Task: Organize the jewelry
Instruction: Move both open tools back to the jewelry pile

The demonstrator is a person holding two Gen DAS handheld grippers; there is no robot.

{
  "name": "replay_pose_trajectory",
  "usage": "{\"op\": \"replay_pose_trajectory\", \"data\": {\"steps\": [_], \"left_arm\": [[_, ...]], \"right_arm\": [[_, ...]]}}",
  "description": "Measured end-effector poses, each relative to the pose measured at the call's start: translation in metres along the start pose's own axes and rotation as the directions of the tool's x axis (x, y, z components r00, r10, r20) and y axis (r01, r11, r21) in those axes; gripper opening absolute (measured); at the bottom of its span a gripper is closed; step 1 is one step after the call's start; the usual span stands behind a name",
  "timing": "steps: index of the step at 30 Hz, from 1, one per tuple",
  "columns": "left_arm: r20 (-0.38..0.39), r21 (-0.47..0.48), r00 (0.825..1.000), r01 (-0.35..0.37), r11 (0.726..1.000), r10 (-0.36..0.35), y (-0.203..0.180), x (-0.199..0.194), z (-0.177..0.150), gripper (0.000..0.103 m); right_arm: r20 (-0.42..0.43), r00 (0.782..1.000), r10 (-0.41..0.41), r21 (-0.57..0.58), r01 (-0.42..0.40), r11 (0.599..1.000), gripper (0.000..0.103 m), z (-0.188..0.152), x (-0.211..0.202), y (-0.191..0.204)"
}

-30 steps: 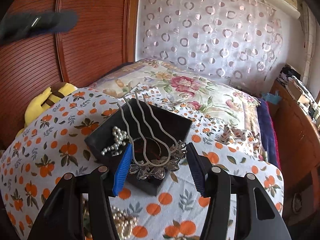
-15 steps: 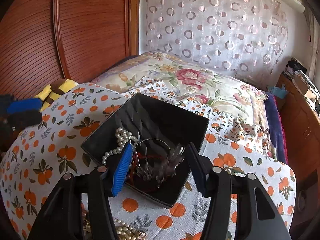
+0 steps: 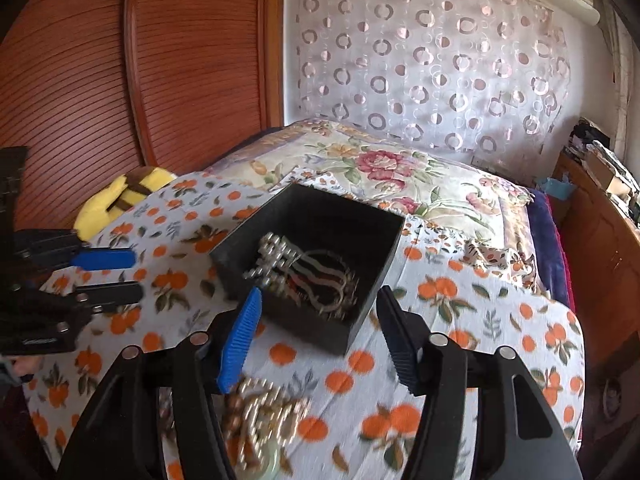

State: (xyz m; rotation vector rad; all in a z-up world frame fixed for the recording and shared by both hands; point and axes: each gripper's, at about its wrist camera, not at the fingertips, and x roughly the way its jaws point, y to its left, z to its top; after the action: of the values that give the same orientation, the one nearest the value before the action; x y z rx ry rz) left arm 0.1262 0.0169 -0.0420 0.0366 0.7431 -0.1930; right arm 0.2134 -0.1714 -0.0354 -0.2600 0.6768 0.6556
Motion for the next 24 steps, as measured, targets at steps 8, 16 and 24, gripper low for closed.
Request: {"op": "replay_pose_trajectory", "data": {"steps": [8,16,24], "left_arm": [[-0.064,-0.004,0.997,0.038,0.999,-0.038,-0.008,0.014,-0.020,0.044],[-0.101,-0.005,0.991,0.090,0.996,-0.090,-0.021,0.021,-0.028,0.044],[-0.135,0.001,0.985,0.106,0.994,-0.105,-0.026,0.029,-0.031,0.042]], "right_arm": [[-0.070,0.997,0.030,0.000,-0.030,1.000,0.032,-0.042,-0.005,0.012],[-0.083,0.994,0.074,0.027,-0.071,0.997,0.022,-0.069,-0.014,0.023],[-0.079,0.994,0.069,0.018,-0.068,0.998,0.018,-0.079,-0.024,0.033]]}}
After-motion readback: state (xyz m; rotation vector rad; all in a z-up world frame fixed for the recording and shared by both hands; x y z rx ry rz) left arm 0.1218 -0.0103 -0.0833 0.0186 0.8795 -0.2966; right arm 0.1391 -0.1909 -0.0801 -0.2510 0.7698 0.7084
